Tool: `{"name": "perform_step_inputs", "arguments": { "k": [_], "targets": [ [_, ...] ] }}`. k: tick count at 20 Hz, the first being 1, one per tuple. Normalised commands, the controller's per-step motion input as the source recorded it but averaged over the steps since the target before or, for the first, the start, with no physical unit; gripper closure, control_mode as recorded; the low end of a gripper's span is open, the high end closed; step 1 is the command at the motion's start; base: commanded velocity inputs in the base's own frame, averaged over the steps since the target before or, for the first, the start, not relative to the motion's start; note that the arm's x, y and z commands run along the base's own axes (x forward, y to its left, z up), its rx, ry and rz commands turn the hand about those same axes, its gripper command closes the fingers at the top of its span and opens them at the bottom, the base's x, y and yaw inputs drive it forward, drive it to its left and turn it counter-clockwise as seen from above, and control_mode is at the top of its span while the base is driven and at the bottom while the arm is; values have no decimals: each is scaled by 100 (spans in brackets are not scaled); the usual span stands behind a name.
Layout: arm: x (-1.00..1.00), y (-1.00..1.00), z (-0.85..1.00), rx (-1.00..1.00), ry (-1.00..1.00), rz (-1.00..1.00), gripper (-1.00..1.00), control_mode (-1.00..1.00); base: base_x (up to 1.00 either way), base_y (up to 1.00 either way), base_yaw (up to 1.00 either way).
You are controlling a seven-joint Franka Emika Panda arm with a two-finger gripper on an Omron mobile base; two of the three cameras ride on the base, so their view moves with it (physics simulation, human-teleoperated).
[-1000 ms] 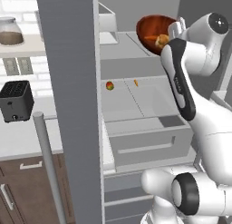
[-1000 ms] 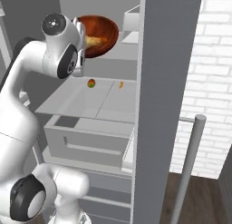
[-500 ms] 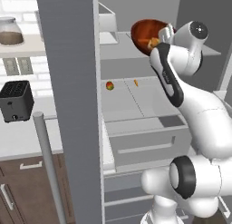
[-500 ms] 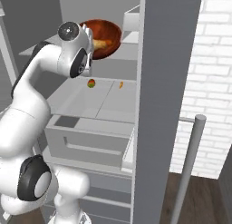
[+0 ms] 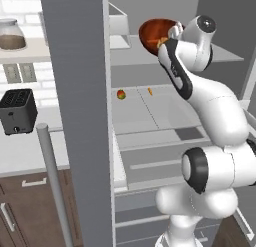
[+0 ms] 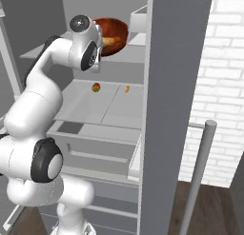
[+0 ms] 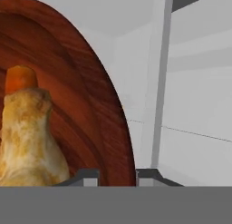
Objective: Pick the chicken drumstick and carrot from their plates and place them in the bowl. Then put the bowl in the fridge.
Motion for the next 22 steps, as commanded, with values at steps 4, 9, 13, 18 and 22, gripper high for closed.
{"name": "perform_step_inputs", "arguments": {
  "k": [4, 9, 13, 18, 22],
  "targets": [
    [56, 3, -38, 0, 0, 0, 100, -100, 0, 0, 0],
    [42, 8, -54, 0, 0, 0, 100, -100, 0, 0, 0],
    [25, 18, -47, 0, -1, 0, -100, -100, 0, 0, 0],
    [4, 14, -14, 0, -16, 0, -100, -100, 0, 0, 0],
    [0, 23, -8, 0, -39, 0, -100, -100, 0, 0, 0]
  ]
}}
